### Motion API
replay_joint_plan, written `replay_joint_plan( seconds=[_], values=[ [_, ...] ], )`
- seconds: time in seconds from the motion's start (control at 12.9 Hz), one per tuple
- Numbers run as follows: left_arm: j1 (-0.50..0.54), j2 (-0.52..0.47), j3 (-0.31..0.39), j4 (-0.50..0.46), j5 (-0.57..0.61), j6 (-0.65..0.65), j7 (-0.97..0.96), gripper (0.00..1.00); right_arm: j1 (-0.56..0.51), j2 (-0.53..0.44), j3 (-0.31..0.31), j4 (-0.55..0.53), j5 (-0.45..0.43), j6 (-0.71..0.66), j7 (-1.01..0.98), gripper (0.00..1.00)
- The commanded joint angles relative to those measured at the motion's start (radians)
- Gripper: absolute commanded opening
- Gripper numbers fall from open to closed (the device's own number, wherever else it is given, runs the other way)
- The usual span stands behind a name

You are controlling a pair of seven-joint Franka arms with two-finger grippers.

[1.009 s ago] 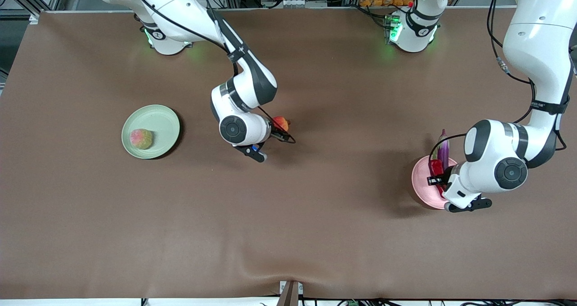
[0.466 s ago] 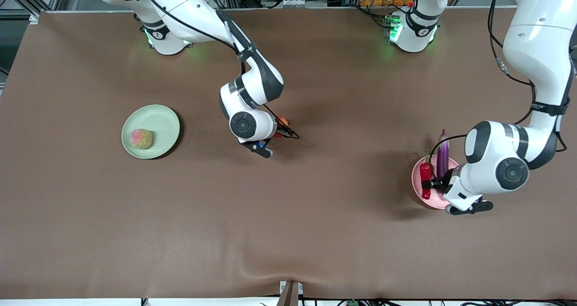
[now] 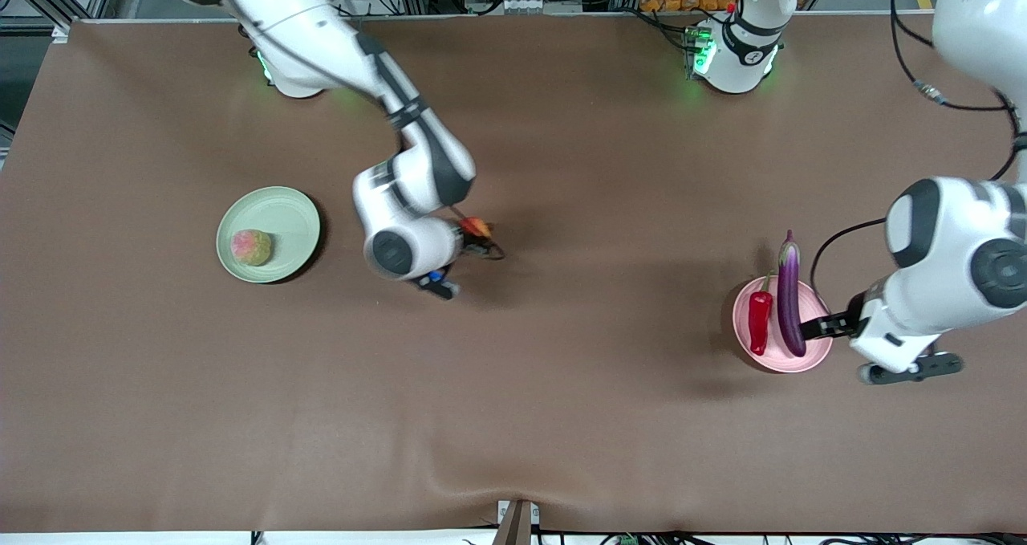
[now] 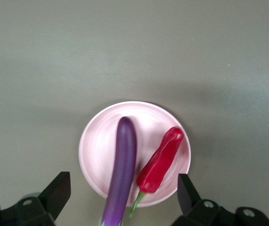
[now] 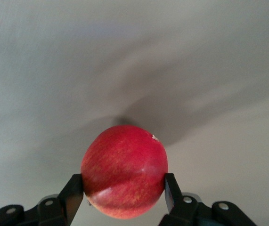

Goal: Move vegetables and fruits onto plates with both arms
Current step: 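Place the red apple on the green plate while the left gripper withdraws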

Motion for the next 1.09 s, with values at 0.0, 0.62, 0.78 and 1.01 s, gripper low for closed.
replay_joint_plan(
  seconds=[0.0, 0.62, 0.78, 1.01],
  values=[
    [0.03, -0.071, -0.008, 0.032, 0.0, -0.063, 0.025, 1.0, -0.183, -0.039, 0.008, 0.032, -0.06, -0.171, -0.223, 0.0],
    [0.056, -0.341, -0.017, 0.023, -0.23, -0.282, 0.034, 1.0, -0.471, -0.122, 0.004, -0.053, -0.319, -0.395, -0.674, 0.0],
    [0.056, -0.399, -0.016, 0.008, -0.27, -0.339, 0.033, 1.0, -0.481, -0.134, 0.002, -0.1, -0.334, -0.38, -0.673, 0.0],
    [0.056, -0.468, -0.017, -0.038, -0.279, -0.341, 0.033, 1.0, -0.484, -0.113, 0.002, -0.137, -0.339, -0.306, -0.673, 1.0]
  ],
)
